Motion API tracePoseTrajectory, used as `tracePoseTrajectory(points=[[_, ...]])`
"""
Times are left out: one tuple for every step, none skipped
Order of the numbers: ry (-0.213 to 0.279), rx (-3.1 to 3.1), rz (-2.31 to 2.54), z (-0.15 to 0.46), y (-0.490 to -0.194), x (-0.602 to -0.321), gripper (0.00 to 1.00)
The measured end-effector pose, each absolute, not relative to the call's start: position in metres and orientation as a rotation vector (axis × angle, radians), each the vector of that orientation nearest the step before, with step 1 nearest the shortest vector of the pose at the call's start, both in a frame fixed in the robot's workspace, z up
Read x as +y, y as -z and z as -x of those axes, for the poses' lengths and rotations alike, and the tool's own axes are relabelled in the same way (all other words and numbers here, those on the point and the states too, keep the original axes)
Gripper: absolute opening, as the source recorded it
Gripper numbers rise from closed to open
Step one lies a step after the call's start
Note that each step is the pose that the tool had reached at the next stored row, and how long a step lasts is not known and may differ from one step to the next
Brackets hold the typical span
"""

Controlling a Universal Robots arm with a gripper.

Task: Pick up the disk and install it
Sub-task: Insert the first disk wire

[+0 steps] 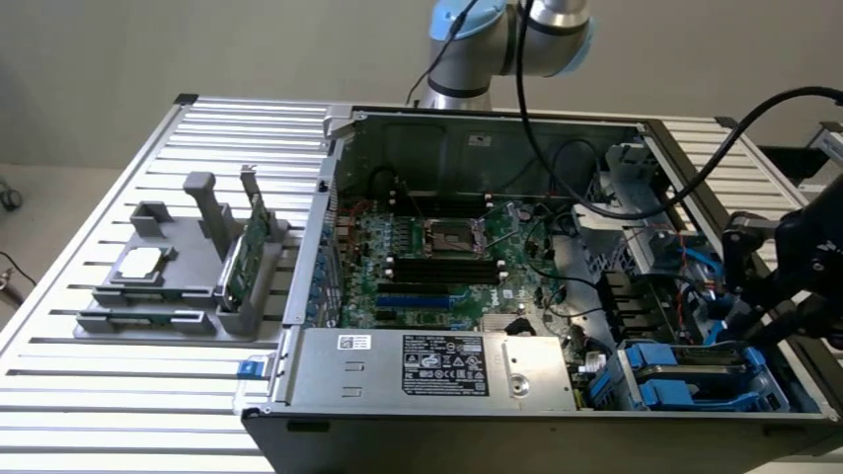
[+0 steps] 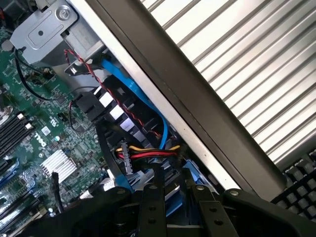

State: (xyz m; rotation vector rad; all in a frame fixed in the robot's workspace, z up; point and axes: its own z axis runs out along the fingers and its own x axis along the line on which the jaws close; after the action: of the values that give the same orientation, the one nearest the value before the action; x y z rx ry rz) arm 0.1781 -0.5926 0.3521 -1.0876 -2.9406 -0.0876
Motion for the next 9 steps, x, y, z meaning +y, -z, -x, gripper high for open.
tracePoseTrajectory(points=[[0.09,-2.939,1.087,-0.1788,-0.352,-0.5937,0.27],[0.093,-2.936,1.086,-0.1791,-0.352,-0.5947,0.27],[0.096,-2.934,1.086,-0.1792,-0.3521,-0.5958,0.27],[0.1,-2.931,1.086,-0.1793,-0.352,-0.5967,0.27],[0.105,-2.928,1.088,-0.1793,-0.352,-0.5974,0.27],[0.108,-2.925,1.094,-0.1794,-0.3521,-0.5979,0.27],[0.113,-2.92,1.103,-0.1794,-0.3519,-0.5983,0.27],[0.117,-2.915,1.112,-0.1795,-0.3518,-0.5985,0.27],[0.122,-2.911,1.122,-0.1795,-0.3518,-0.5987,0.27]])
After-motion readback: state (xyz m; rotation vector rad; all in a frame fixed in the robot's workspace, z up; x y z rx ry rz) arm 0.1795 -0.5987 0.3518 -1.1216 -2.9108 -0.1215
